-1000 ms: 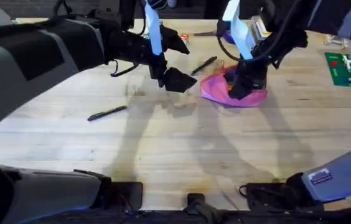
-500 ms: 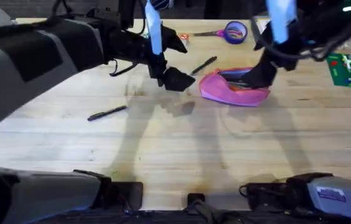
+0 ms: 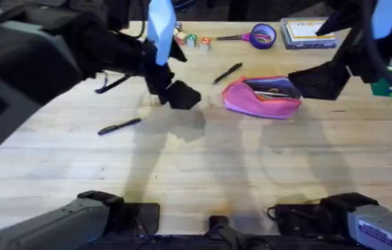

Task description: Unzip the bag, pick up the pens from the table one at a time and place them inside, then zip the bag closed.

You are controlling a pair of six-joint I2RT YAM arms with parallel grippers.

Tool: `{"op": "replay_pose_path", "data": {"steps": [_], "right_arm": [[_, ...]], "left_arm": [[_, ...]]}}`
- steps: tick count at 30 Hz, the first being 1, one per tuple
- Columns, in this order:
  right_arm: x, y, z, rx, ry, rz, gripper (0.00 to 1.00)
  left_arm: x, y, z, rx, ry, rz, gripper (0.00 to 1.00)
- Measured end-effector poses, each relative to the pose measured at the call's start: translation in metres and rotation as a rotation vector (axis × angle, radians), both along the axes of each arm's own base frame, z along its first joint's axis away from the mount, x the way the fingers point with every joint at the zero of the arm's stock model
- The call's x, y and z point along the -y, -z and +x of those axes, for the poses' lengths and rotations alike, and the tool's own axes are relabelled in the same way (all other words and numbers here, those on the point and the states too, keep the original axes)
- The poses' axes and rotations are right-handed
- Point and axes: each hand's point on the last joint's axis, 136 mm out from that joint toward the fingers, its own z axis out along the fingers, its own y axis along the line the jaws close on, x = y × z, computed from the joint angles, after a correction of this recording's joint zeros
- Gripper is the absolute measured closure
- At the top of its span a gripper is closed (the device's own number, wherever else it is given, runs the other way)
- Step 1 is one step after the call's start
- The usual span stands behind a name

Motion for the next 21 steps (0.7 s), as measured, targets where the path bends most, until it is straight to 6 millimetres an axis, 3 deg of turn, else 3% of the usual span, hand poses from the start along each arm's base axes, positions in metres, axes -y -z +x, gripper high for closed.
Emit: {"op": "replay_pose_path", "data": {"steps": [6, 14, 15, 21], "right_arm": [[0.002, -0.011, -0.015, 0.025, 0.021, 0.021, 0.003], [0.005, -0.017, -0.018, 0.047, 0.035, 0.018, 0.005], [0.005, -0.017, -0.018, 0.047, 0.035, 0.018, 0.004], [0.005, -0.017, -0.018, 0.044, 0.04, 0.022, 0.003]], "left_arm": [[-0.039, -0.008, -0.019, -0.039, -0.116, 0.048, 0.007], [-0.086, -0.003, -0.047, -0.069, -0.234, 0.223, 0.008], [-0.1, 0.004, -0.057, -0.096, -0.266, 0.307, 0.007], [-0.118, 0.013, -0.065, -0.131, -0.306, 0.41, 0.007]]}}
